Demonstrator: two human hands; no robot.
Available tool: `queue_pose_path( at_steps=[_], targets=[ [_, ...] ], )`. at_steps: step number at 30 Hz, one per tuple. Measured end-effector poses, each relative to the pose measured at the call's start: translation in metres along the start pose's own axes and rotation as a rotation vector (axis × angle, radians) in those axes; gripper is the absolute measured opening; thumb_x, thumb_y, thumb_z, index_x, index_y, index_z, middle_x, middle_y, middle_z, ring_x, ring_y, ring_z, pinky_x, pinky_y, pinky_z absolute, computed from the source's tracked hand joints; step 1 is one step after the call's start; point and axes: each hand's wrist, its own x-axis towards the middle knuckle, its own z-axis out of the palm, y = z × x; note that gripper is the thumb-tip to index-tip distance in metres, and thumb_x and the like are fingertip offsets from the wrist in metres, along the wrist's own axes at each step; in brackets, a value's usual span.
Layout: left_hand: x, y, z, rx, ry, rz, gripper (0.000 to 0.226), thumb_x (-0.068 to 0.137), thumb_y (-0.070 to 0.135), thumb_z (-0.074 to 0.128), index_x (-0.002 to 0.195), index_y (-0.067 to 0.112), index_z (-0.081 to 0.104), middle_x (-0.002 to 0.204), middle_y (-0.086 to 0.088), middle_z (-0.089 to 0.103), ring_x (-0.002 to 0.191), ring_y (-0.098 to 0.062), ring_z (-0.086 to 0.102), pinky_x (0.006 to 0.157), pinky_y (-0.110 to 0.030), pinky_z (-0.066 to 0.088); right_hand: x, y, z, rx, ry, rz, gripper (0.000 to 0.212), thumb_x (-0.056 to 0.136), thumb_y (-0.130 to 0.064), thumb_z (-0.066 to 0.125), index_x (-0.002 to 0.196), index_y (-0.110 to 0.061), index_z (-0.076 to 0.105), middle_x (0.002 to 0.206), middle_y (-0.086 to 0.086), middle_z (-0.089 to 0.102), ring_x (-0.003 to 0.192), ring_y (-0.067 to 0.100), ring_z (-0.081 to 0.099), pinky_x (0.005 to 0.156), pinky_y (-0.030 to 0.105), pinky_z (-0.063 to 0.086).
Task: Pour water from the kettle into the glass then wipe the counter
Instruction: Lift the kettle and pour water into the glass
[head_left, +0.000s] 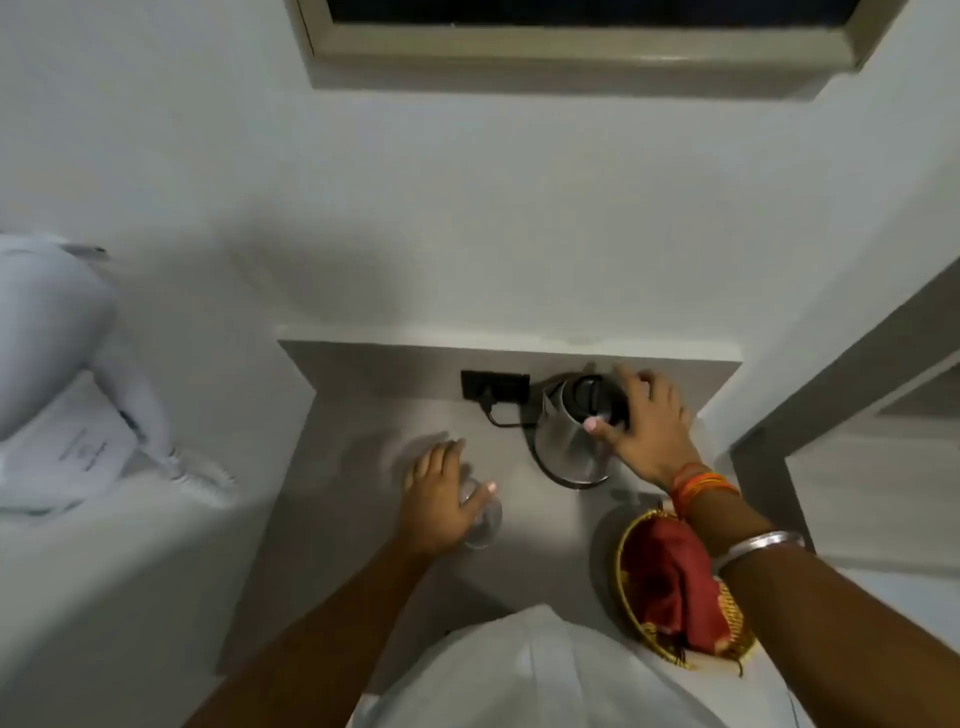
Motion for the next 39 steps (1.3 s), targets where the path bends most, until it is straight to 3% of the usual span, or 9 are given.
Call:
queue_pose_path(
  at_steps=[5,9,13,18,21,25,27,31,39],
  targets=[
    [-0.025,-0.018,0.024,-0.321,-0.172,-0.068,0.068,0.068,0.061,0.087,0.13,0.04,0.067,0.129,0.019,0.072,0.121,-0.007,0.068,0.108,-0.037,0.056,0.012,0.034,-0.002,0.044,-0.119,0.006,0.09,0.075,-0.055,0.081,0.153,-0.03,0.044,0.127,0.013,0.056,0.121,0.037,0.05,0.103,0.046,0.037],
    [-0.032,-0.02,0.033,-0.538,-0.171,-0.132,0.088,0.055,0.032,0.1,0.122,0.07,0.057,0.121,0.044,0.067,0.118,0.01,0.067,0.093,-0.003,0.049,0.03,0.056,-0.012,0.246,-0.221,-0.08,0.077,0.078,-0.01,0.088,0.147,-0.017,0.055,0.135,0.009,0.064,0.125,0.035,0.06,0.103,0.021,0.041],
    [-0.025,-0.026,0.048,-0.65,-0.127,-0.131,0.096,0.06,0.008,0.102,0.118,0.07,0.059,0.122,0.047,0.065,0.115,0.019,0.064,0.093,-0.003,0.048,0.041,0.061,-0.019,0.327,-0.288,-0.108,0.073,0.083,0.005,0.079,0.146,-0.023,0.058,0.135,0.003,0.068,0.127,0.029,0.063,0.111,0.046,0.047],
    [-0.015,-0.027,0.061,-0.722,-0.075,-0.203,0.087,0.066,0.005,0.101,0.115,0.064,0.06,0.118,0.044,0.069,0.11,0.018,0.066,0.093,-0.003,0.049,0.052,0.038,-0.028,0.381,-0.359,-0.172,0.07,0.085,0.008,0.077,0.145,-0.023,0.059,0.129,0.002,0.07,0.114,0.023,0.069,0.091,0.029,0.061],
    [-0.007,-0.023,0.057,-0.715,-0.059,-0.234,0.084,0.068,0.008,0.101,0.115,0.064,0.061,0.118,0.031,0.073,0.11,0.014,0.068,0.093,-0.007,0.051,0.057,0.007,-0.041,0.273,-0.391,-0.349,0.063,0.081,-0.001,0.083,0.135,-0.028,0.065,0.114,-0.017,0.069,0.103,0.001,0.068,0.095,0.021,0.054],
    [0.008,-0.019,0.049,-0.642,-0.07,-0.232,0.08,0.063,0.022,0.103,0.118,0.056,0.055,0.119,0.029,0.065,0.105,0.02,0.064,0.088,0.001,0.047,0.063,-0.039,-0.058,0.171,-0.507,-0.485,0.054,0.076,-0.008,0.089,0.126,-0.024,0.074,0.113,-0.005,0.077,0.104,0.016,0.072,0.094,0.046,0.057],
    [0.015,-0.016,0.045,-0.59,-0.077,-0.216,0.081,0.061,0.028,0.104,0.126,0.045,0.059,0.119,0.028,0.064,0.101,0.011,0.065,0.089,-0.005,0.048,0.064,-0.06,-0.064,0.101,-0.571,-0.535,0.051,0.076,-0.012,0.09,0.122,-0.029,0.076,0.111,-0.011,0.078,0.101,0.011,0.073,0.09,0.044,0.058],
    [0.02,-0.005,0.039,-0.524,-0.078,-0.164,0.098,0.063,0.033,0.105,0.148,0.02,0.056,0.139,0.001,0.066,0.122,-0.014,0.062,0.102,-0.031,0.054,0.059,-0.1,-0.066,-0.087,-0.619,-0.61,0.043,0.077,-0.026,0.087,0.118,-0.031,0.078,0.108,-0.011,0.079,0.097,0.012,0.073,0.085,0.042,0.058],
    [0.02,0.011,0.027,-0.4,-0.035,-0.127,0.096,0.059,0.028,0.106,0.141,0.009,0.063,0.137,-0.012,0.07,0.126,-0.03,0.066,0.1,-0.034,0.051,0.051,-0.142,-0.063,-0.32,-0.637,-0.644,0.034,0.079,-0.035,0.082,0.112,-0.03,0.079,0.101,-0.006,0.078,0.087,0.018,0.071,0.076,0.041,0.059]
  ],
)
